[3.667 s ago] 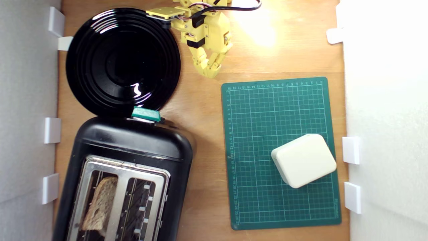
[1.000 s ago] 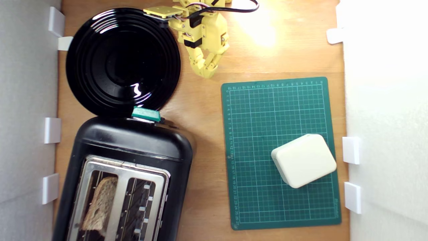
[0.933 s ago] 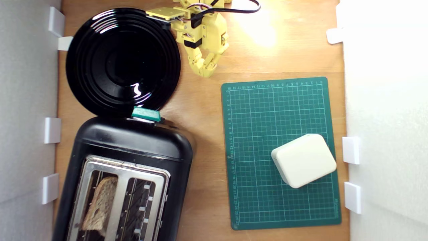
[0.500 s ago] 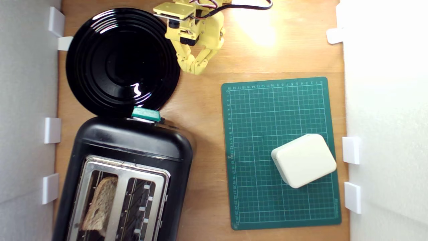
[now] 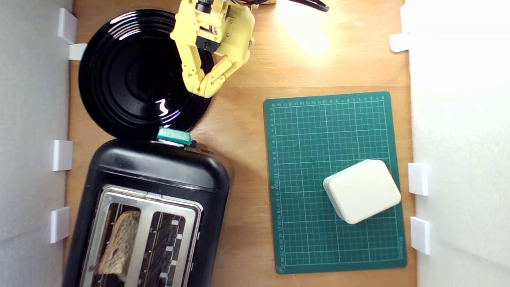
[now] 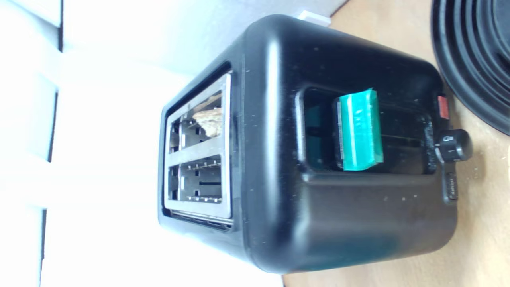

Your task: Start toaster

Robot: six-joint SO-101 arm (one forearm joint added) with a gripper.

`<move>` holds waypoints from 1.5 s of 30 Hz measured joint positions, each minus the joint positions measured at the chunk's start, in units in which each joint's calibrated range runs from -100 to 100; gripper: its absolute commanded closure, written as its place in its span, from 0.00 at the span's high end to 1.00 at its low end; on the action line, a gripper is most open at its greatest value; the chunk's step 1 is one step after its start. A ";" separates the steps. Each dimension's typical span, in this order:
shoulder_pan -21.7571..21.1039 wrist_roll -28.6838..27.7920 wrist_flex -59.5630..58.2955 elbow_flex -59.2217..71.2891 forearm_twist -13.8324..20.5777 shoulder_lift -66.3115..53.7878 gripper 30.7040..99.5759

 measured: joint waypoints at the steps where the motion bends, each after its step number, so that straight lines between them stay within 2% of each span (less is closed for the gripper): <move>1: 0.18 0.16 0.00 -1.67 0.00 1.33 0.01; 8: 2.26 2.53 0.00 -13.25 -0.58 10.09 0.01; 16: 9.13 8.89 0.00 -18.72 -7.22 14.17 0.01; 22: 12.20 9.91 0.00 -26.04 -10.21 18.84 0.01; 30: 12.92 9.75 0.00 -34.20 -10.40 26.26 0.01; 45: 12.92 8.67 0.00 -41.15 -10.40 35.01 0.01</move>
